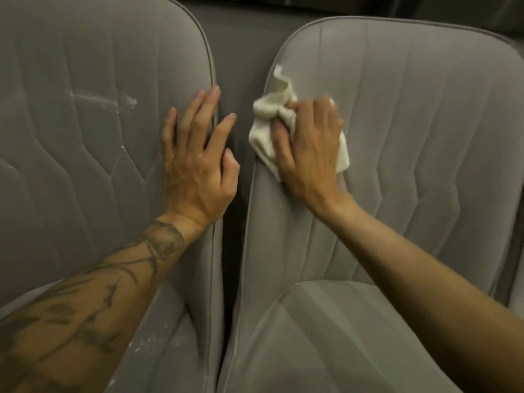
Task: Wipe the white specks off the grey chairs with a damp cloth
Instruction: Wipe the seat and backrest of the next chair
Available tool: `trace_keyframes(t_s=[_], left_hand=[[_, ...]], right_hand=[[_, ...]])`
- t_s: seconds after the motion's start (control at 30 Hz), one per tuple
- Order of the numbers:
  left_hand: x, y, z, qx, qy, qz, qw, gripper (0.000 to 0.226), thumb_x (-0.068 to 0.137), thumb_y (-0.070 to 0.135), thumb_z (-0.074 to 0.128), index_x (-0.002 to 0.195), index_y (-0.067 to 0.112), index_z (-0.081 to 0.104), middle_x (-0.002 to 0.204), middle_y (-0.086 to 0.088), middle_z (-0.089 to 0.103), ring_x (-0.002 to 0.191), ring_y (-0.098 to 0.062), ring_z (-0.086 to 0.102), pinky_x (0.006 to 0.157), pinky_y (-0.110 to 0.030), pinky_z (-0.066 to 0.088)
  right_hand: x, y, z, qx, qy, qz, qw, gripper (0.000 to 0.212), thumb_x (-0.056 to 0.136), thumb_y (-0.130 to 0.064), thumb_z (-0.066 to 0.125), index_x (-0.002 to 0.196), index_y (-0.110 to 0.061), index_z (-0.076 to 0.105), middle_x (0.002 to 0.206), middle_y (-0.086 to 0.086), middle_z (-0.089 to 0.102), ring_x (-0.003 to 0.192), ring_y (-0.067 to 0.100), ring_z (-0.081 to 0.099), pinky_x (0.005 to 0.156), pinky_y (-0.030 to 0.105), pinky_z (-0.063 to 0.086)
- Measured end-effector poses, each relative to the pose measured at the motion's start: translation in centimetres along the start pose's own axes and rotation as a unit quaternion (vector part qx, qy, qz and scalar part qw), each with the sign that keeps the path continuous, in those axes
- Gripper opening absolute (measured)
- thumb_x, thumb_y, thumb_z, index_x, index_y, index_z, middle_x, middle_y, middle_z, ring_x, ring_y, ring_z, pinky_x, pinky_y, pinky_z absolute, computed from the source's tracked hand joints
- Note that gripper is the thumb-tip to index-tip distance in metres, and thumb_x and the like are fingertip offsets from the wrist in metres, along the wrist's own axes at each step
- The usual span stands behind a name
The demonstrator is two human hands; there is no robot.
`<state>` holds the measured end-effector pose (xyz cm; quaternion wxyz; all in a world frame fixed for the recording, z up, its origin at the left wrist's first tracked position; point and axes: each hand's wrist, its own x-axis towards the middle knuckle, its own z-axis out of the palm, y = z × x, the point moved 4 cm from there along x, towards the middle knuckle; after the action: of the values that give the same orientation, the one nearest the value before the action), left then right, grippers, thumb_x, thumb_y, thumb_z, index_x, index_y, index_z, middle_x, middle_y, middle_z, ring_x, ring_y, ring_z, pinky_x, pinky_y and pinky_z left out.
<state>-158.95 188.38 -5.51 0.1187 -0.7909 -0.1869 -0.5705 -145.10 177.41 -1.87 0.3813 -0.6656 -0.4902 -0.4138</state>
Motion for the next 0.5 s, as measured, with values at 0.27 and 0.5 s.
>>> trace_keyframes(t_s=[0.27,0.5], left_hand=[[-0.1,-0.2,0.0,-0.006,0.000,0.001,1.000,0.054,0.089,0.022,0.054,0.143,0.017,0.056,0.168,-0.008,0.032,0.158,-0.025,0.024,0.128,-0.056,0.014],[0.1,-0.2,-0.1,-0.001,-0.002,0.001,1.000,0.054,0.088,0.020,0.054,0.142,0.018,0.058,0.168,-0.008,0.033,0.158,-0.026,0.025,0.127,-0.055,0.015]], right_hand=[[1.8,0.1,-0.1,-0.033,0.002,-0.026,0.999,0.026,0.098,-0.034,0.049,0.100,-0.009,0.056,0.102,0.014,0.053,0.093,0.032,0.050,0.078,0.045,0.039],[-11.9,-1.6,0.9,0.066,-0.122,-0.048,0.989,0.028,0.099,-0.035,0.049,0.115,-0.013,0.055,0.110,0.011,0.048,0.097,0.032,0.049,0.086,0.050,0.041]])
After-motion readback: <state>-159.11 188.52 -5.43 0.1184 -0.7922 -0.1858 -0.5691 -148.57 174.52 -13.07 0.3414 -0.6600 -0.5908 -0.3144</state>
